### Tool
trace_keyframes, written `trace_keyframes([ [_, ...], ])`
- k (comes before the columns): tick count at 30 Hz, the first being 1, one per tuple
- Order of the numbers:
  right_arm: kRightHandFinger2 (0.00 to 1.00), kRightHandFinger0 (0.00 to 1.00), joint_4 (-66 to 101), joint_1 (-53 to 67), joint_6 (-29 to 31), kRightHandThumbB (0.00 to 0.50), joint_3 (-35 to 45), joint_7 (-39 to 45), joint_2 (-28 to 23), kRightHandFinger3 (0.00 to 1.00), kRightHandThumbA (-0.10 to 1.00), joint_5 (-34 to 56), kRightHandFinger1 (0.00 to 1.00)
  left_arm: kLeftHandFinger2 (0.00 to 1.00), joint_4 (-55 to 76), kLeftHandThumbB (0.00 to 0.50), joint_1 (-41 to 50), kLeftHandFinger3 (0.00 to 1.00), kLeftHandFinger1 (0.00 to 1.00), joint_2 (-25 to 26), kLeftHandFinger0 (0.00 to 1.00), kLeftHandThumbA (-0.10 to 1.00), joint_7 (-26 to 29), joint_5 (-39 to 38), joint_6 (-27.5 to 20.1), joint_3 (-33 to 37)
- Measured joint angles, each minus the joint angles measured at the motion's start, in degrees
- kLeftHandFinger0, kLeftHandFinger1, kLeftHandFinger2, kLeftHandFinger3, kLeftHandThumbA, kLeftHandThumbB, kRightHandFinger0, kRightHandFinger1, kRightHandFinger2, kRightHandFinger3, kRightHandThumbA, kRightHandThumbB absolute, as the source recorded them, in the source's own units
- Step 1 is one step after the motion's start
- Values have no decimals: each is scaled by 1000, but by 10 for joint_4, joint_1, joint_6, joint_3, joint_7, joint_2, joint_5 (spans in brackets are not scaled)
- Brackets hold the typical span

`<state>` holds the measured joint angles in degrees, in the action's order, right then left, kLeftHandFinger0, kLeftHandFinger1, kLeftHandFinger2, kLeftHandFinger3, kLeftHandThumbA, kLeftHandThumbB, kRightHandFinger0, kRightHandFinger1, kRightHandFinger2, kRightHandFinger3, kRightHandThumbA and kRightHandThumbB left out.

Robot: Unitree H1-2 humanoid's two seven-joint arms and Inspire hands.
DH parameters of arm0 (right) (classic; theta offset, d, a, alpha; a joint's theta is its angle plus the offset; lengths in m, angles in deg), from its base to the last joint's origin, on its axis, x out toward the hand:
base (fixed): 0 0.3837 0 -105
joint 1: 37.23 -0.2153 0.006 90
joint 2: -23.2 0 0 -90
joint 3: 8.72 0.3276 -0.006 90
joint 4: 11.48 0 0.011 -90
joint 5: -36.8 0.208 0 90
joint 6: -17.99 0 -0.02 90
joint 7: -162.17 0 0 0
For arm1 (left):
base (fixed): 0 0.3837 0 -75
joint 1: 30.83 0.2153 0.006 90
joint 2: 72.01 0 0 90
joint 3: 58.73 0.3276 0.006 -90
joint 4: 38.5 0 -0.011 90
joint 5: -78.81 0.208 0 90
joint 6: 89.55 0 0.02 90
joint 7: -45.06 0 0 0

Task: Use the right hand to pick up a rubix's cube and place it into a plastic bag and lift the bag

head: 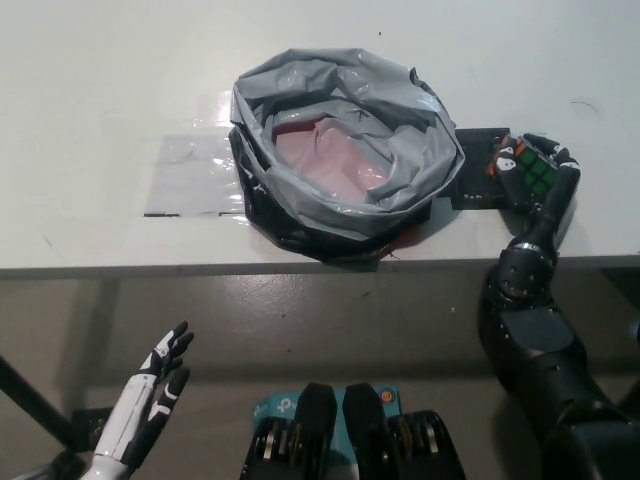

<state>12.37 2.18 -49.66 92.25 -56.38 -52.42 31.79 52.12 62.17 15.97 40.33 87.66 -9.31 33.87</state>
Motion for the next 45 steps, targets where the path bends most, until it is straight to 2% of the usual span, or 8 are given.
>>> trace_keyframes([
  [3,521,0,0,-10,1,154,16,6,0,613,-100,18,78,1000,0,187,0,1000,1000,1,1000,989,0,0,0,0],
  [6,751,0,3,-18,1,124,44,25,3,787,-100,49,213,1000,0,175,0,1000,1000,1,1000,967,-1,0,0,0],
  [11,668,0,20,-18,-10,63,99,61,9,1000,-100,109,175,1000,-2,157,0,1000,1000,0,1000,930,-1,0,1,0],
  [31,727,0,244,-18,-162,22,210,142,39,1000,-100,341,243,1000,-7,117,1,1000,1000,0,1000,874,-1,1,1,0],
  [40,717,0,377,-45,-243,71,194,172,65,1000,-100,430,258,1000,-1,105,11,1000,1000,1,1000,908,-1,12,1,1],
  [42,683,0,395,-49,-253,74,179,178,70,914,-100,434,243,1000,-1,114,11,1000,1000,1,1000,918,-1,15,1,1],
  [43,680,0,401,-50,-255,84,172,179,71,719,-100,434,237,1000,-1,115,11,1000,1000,1,1000,920,-1,15,1,2],
  [45,703,0,413,-50,-262,79,156,181,75,731,-100,433,228,1000,-1,113,11,1000,1000,1,1000,934,-1,17,1,2],
])
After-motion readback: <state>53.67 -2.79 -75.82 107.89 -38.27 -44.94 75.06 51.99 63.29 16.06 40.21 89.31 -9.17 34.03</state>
